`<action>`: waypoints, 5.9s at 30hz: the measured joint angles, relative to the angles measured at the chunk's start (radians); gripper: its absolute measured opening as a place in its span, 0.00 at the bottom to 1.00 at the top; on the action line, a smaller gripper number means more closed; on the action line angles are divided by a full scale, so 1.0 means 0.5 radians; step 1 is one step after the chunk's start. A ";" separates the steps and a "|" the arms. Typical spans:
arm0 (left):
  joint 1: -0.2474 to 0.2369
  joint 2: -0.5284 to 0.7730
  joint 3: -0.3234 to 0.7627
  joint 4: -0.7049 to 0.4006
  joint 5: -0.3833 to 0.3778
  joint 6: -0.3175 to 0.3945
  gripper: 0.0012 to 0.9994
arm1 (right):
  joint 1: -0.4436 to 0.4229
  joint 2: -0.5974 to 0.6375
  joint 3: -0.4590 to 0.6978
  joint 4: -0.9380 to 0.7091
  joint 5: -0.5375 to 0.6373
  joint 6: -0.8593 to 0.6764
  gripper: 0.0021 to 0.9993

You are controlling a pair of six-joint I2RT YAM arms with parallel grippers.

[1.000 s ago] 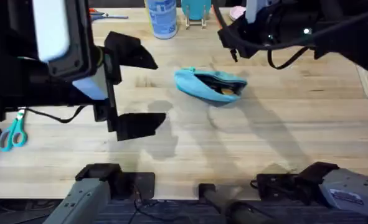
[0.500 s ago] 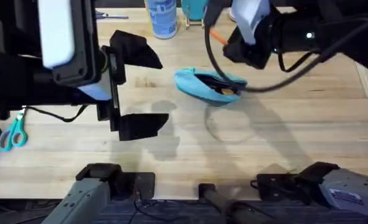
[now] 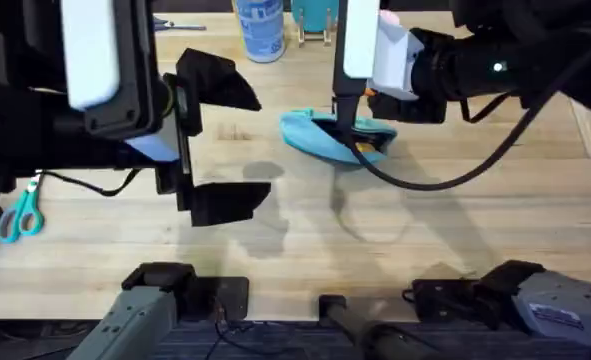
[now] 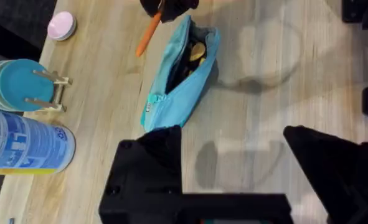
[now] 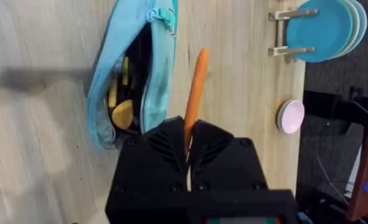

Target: Unzip the bag, pick up the pens from the table one at a time and place them inside, then zip the bag closed.

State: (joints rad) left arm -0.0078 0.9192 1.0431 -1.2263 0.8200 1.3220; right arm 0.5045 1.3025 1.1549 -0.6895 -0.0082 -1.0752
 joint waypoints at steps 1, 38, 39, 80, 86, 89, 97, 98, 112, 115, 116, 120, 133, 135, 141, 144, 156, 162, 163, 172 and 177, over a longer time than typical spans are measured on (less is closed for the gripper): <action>0.000 0.000 0.000 0.000 0.000 -0.001 0.99 | 0.000 0.000 0.000 0.001 0.000 -0.008 0.03; 0.000 0.000 0.000 0.000 0.000 0.000 0.99 | 0.002 0.256 0.007 -0.228 -0.241 0.101 0.03; 0.000 0.000 0.000 0.000 0.000 -0.001 0.99 | 0.002 0.279 0.007 -0.222 -0.241 0.101 0.03; 0.000 0.000 0.000 0.000 0.000 0.000 0.99 | 0.000 0.705 0.007 0.118 -0.239 0.300 1.00; 0.000 0.000 0.000 0.000 0.000 0.000 0.99 | 0.000 0.686 0.008 0.135 -0.238 0.372 1.00; 0.000 0.000 0.000 0.000 0.000 -0.001 0.99 | -0.005 0.656 0.012 0.149 -0.239 0.470 1.00; 0.000 0.000 0.000 0.000 0.000 0.000 0.99 | -0.047 0.516 0.076 0.178 -0.240 0.785 1.00; 0.000 0.000 0.000 0.000 0.000 0.000 0.99 | -0.050 0.494 0.080 0.178 -0.240 0.839 1.00; 0.000 0.000 0.000 0.045 0.000 0.000 0.99 | -0.050 0.357 0.082 0.007 -0.255 1.914 1.00; 0.000 0.000 0.000 0.063 0.000 0.000 0.99 | -0.050 0.313 0.099 -0.079 -0.256 2.073 1.00; 0.000 0.000 0.000 0.072 0.000 -0.001 0.99 | -0.050 0.301 0.114 -0.104 -0.256 2.108 1.00; 0.007 0.000 0.000 0.143 0.001 -0.050 0.99 | -0.050 0.258 0.185 -0.138 -0.256 2.195 1.00; 0.438 0.256 0.000 0.271 0.198 -0.052 0.99 | -0.050 0.243 0.235 -0.136 -0.262 2.249 1.00; 0.512 0.322 0.000 0.272 0.236 0.039 0.99 | -0.050 0.243 0.235 -0.136 -0.262 2.250 1.00; 0.693 0.525 0.000 0.277 0.305 0.271 0.99 | -0.050 0.243 0.235 -0.136 -0.262 2.252 1.00; 0.766 0.637 0.000 0.277 0.317 0.337 0.99 | -0.050 0.243 0.235 -0.135 -0.262 2.256 1.00; 0.912 0.853 0.000 0.314 0.400 0.532 0.99 | -0.050 0.243 0.252 -0.044 -0.271 2.345 1.00; 0.912 0.911 0.000 0.341 0.417 0.552 0.99 | -0.050 0.243 0.296 -0.043 -0.281 2.393 1.00; 0.912 0.919 0.000 0.345 0.417 0.552 0.99 | -0.050 0.243 0.302 -0.043 -0.285 2.415 1.00; 0.912 0.924 0.000 0.359 0.417 0.556 0.99 | -0.050 0.243 0.310 -0.041 -0.286 2.613 1.00; 0.912 0.924 0.000 0.358 0.417 0.559 0.99 | -0.050 0.243 0.310 -0.041 -0.287 2.701 1.00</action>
State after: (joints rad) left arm 0.4480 1.3811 1.0431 -1.0473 1.0283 1.6016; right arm 0.4793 1.4239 1.3098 -0.7101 -0.1516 0.2755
